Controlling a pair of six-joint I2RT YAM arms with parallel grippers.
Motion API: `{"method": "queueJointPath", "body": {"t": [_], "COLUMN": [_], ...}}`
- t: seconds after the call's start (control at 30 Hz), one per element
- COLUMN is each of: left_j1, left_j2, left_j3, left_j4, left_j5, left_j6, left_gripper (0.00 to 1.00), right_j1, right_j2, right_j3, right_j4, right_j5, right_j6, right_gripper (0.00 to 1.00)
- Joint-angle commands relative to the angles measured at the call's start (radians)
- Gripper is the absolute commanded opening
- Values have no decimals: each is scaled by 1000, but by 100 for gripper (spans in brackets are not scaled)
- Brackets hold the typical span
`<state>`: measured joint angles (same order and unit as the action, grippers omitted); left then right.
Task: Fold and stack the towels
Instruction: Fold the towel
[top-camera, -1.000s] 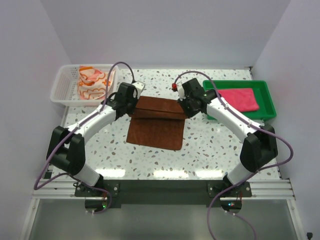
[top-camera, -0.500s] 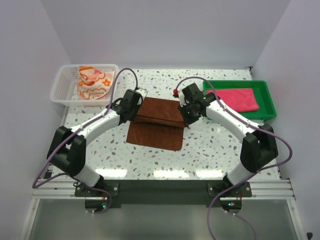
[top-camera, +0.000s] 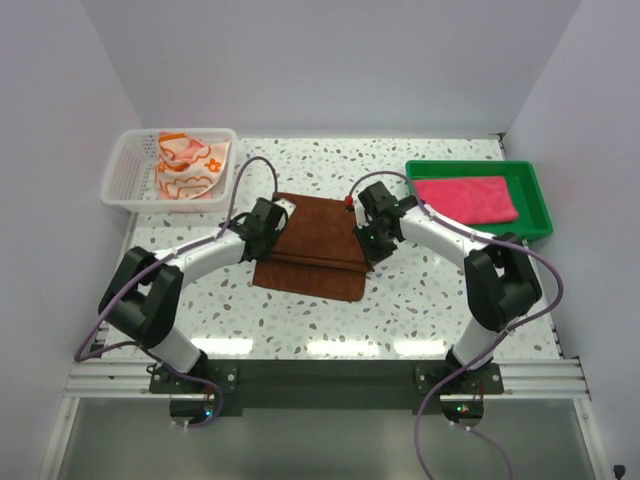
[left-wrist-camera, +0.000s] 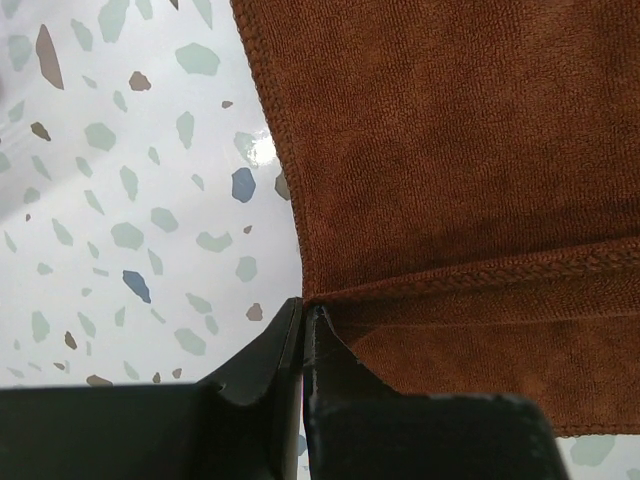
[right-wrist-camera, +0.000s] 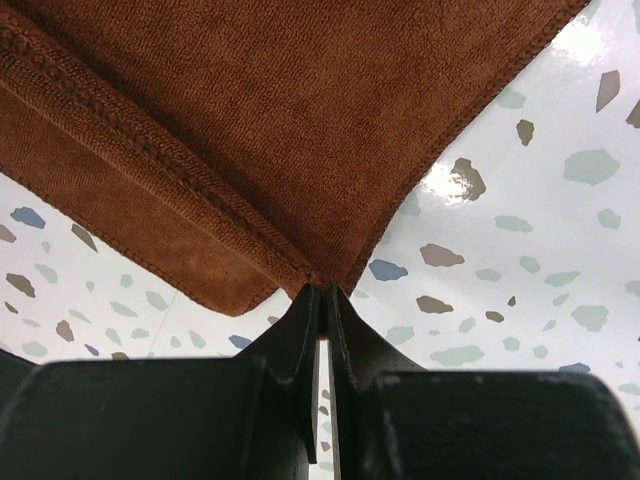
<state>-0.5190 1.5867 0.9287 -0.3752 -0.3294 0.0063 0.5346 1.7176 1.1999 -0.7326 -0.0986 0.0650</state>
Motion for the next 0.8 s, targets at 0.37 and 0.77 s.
{"method": "queueJointPath", "body": {"t": [0.37, 0.77], "left_j1": [20, 16], "left_j2": [-51, -126], "left_j3": [96, -27], "left_j4": [-105, -39], "left_j5": [-235, -201], "left_j6": [14, 31], "left_gripper": [5, 9], "right_j1": [-21, -19], "right_j2": [-70, -113], "right_j3": [58, -72], "right_j4": [-169, -140], "right_j5": [56, -4], "right_j6": [33, 64], "right_gripper": [0, 0]}}
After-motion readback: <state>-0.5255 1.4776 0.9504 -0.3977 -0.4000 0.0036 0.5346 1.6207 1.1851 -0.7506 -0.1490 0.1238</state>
